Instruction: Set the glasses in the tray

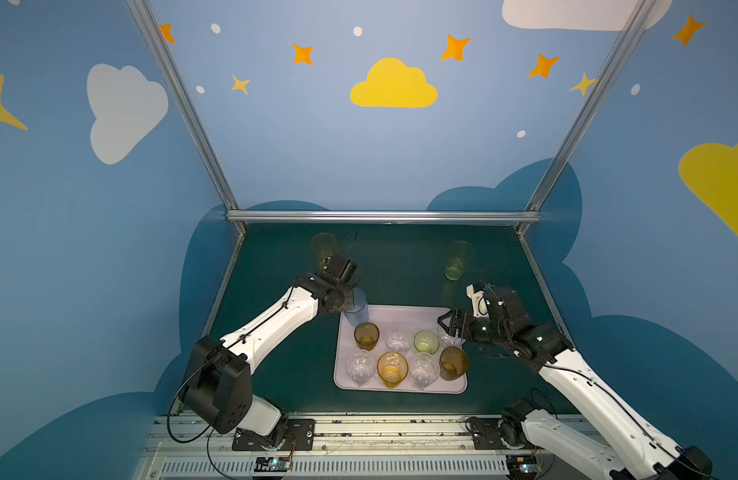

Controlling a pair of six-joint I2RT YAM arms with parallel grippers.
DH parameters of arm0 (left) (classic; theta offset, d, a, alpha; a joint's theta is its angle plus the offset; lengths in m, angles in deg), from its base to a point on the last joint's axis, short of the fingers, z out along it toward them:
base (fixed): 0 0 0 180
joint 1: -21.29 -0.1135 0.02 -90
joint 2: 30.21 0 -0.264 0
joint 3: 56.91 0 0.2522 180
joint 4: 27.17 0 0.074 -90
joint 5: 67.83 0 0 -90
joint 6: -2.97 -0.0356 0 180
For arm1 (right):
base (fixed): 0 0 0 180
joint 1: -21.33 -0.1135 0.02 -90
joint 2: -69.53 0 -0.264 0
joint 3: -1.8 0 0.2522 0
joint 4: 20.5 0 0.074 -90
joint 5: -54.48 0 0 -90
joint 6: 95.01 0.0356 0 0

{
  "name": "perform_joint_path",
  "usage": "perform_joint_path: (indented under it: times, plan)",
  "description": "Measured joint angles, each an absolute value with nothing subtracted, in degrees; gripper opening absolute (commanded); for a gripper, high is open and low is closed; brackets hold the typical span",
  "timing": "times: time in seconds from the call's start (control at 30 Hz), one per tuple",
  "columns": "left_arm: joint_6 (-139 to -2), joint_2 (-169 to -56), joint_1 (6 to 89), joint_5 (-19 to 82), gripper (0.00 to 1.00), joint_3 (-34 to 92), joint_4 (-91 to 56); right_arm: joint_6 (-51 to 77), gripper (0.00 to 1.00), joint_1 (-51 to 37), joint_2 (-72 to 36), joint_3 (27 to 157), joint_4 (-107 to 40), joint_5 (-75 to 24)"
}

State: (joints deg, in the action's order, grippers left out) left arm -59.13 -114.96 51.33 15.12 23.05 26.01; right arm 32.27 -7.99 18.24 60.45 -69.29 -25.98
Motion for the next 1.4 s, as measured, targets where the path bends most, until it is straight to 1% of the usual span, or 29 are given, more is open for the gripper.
perform_joint_path:
  times: [0.27,0.33,0.43,0.5,0.57,0.67,0.73,0.8,0.93,1.07,1.1,1.2,1.27,1.33,1.37,1.4]
  plan:
    - [-59.13,-114.96,52.10,14.31,0.04,23.05,26.12,32.31,0.83,-7.66,18.22,60.10,-69.31,-25.91]
    - [-59.13,-114.98,52.32,14.20,0.06,23.07,26.14,32.34,0.83,-7.62,18.22,60.07,-69.29,-25.85]
    - [-59.13,-115.42,52.60,14.09,0.15,23.51,26.30,32.34,0.83,-7.58,18.13,59.94,-69.29,-25.76]
    - [-59.17,-115.99,52.67,14.05,0.27,23.95,26.58,32.34,0.83,-7.47,17.96,59.90,-69.29,-25.58]
    - [-59.24,-116.69,52.82,14.09,0.30,24.56,26.84,32.34,0.82,-7.36,17.76,59.90,-69.27,-25.36]
    - [-59.24,-117.32,52.86,14.09,0.29,25.50,27.22,32.38,0.83,-7.25,17.50,59.90,-69.27,-25.15]
    - [-59.35,-117.52,52.86,14.09,0.30,26.22,27.24,32.49,0.83,-7.18,17.39,59.90,-69.27,-25.06]
    - [-59.39,-117.52,52.86,14.13,0.35,26.74,27.24,32.53,0.83,-7.12,17.37,59.90,-69.29,-24.91]
    - [-59.78,-117.52,52.86,14.31,0.51,27.05,27.11,32.56,0.83,-6.88,17.37,59.90,-69.27,-24.71]
    - [-60.27,-117.45,52.86,14.31,0.58,27.05,27.02,32.75,0.83,-6.83,17.37,59.90,-69.27,-24.73]
    - [-60.37,-117.43,52.86,14.26,0.62,27.05,26.97,32.77,0.83,-6.83,17.37,59.90,-69.27,-24.73]
    - [-60.55,-117.21,52.86,13.85,0.65,27.11,26.73,32.93,0.83,-6.77,17.39,59.90,-69.27,-24.73]
    - [-60.75,-116.73,52.86,13.37,0.73,27.16,26.67,33.15,0.82,-6.66,17.41,59.90,-69.27,-24.75]
    - [-60.92,-115.94,52.86,12.69,0.76,27.25,26.63,33.43,0.83,-6.53,17.50,59.90,-69.29,-24.75]
    - [-61.03,-115.51,52.86,12.47,0.79,27.25,26.52,33.56,0.83,-6.51,17.52,59.90,-69.27,-24.75]
    - [-61.36,-114.96,52.86,12.32,0.83,27.25,26.43,33.63,0.83,-6.48,17.54,59.90,-69.27,-24.75]
